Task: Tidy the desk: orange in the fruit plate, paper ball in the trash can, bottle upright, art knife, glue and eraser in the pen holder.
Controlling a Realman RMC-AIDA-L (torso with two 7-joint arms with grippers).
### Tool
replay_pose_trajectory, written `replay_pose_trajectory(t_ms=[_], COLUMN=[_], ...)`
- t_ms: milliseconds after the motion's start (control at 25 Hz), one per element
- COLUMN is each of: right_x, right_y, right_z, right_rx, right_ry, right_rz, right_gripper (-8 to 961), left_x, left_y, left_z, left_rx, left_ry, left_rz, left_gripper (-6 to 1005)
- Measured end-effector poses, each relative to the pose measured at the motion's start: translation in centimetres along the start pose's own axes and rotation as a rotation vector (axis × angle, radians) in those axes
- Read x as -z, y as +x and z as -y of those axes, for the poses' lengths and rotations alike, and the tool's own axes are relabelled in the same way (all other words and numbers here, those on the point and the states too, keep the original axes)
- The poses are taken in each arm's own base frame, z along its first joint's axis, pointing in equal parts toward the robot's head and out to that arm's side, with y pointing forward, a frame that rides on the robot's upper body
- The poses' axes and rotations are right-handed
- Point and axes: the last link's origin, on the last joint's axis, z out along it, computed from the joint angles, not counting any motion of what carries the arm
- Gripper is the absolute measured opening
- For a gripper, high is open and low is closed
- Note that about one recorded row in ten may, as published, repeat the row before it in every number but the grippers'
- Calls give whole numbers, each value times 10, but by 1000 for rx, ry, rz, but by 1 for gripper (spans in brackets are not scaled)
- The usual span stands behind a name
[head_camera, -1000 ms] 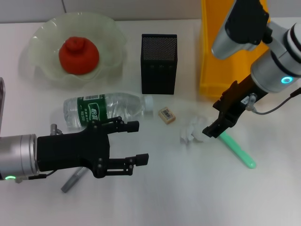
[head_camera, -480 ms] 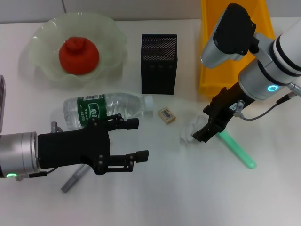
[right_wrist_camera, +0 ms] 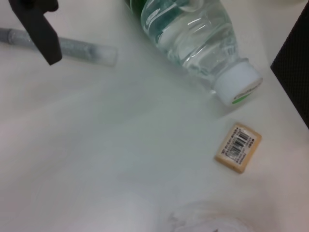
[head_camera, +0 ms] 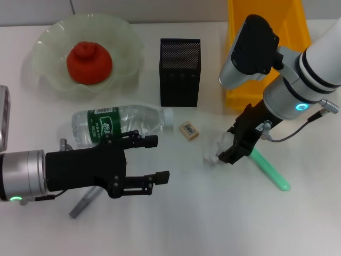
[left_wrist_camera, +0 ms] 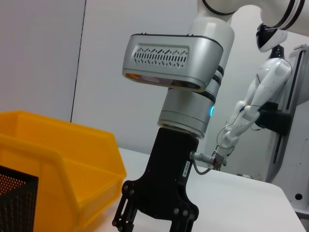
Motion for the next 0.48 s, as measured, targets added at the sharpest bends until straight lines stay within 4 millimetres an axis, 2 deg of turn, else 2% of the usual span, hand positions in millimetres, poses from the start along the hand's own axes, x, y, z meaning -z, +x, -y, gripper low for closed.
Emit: replay_pose_trajectory(t_ms=[120, 360, 480], right_x=[-1, 1, 4], right_y=[0, 1, 4], right_z=[0, -1, -2], right_rx=[-1, -3, -9], right_ry=[0, 1, 9], right_rz=[-1, 2, 21], right_gripper=[721, 556, 556], left_x=[-1, -1, 0], left_y=[-1, -1, -1], left_z=[-1, -1, -1], left_rx=[7, 11, 11], left_ry=[-1, 1, 4], left_rz=[-3, -6, -7], left_gripper=[799, 799, 799])
